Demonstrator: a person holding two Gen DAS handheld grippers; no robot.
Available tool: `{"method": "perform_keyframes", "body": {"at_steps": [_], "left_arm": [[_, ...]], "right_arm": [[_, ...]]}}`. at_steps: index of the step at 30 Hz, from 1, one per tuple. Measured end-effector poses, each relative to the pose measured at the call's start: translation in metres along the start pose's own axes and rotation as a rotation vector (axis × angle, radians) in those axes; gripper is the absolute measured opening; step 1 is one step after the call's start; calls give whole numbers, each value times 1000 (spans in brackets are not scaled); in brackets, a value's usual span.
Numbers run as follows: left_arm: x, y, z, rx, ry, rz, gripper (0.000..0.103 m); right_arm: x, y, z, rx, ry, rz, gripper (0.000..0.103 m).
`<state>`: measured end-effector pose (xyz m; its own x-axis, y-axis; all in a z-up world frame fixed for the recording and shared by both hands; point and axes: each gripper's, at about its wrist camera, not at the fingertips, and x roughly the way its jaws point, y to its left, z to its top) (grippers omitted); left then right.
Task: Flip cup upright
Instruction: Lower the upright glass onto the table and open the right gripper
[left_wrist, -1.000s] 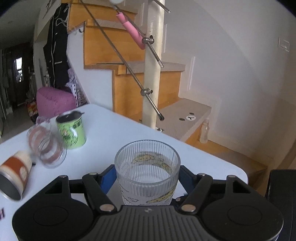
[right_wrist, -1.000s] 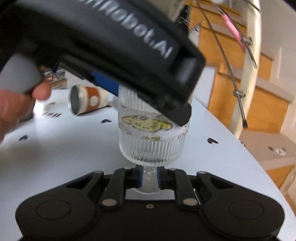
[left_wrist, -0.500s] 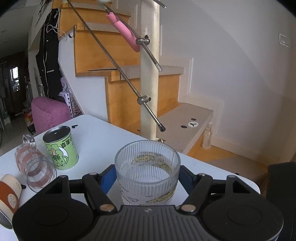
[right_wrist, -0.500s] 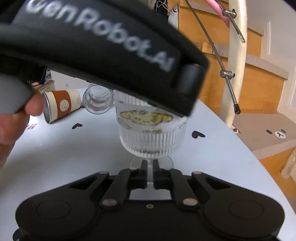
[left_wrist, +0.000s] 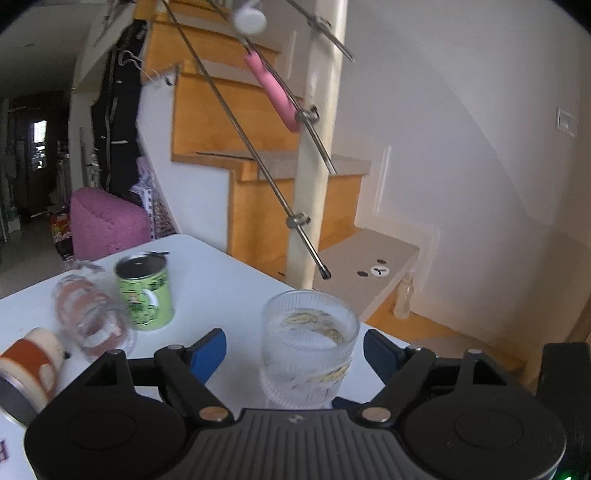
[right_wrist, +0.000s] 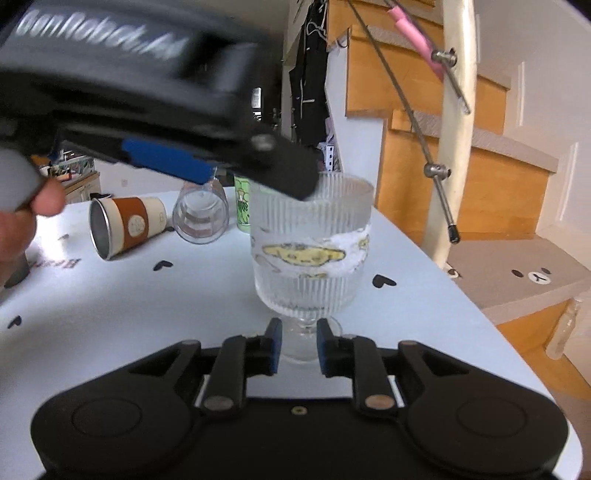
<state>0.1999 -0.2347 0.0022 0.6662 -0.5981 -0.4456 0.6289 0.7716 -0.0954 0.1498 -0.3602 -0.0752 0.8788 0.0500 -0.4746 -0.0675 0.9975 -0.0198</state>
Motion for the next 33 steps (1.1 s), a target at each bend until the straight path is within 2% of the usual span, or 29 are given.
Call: {"method": "perform_keyframes", "body": {"at_steps": [7, 12, 14, 18, 25, 30, 33], "left_arm": [[-67, 22, -19, -61, -60, 105, 83], [-106, 35, -42, -84, -69, 194, 94], [-117, 37, -51, -83, -73, 232, 97], [-138, 39, -68, -83, -87, 269, 103], [-154, 41, -93, -107, -92, 323, 103], [-156, 43, -106, -131, -62, 349, 103], [-157, 43, -110, -125, -51, 372, 103]], "right_arm": [[-54, 20, 6, 33, -80, -41, 28], [-85, 34, 8, 60, -129, -92, 42], [-95, 40, 8, 66, -140, -110, 43], [-110, 47, 7, 91, -150, -139, 53], [-129, 57, 0, 72, -156, -178, 70], [-138, 66, -7, 56, -153, -193, 90], [-139, 69, -12, 62, -136, -201, 100]]}}
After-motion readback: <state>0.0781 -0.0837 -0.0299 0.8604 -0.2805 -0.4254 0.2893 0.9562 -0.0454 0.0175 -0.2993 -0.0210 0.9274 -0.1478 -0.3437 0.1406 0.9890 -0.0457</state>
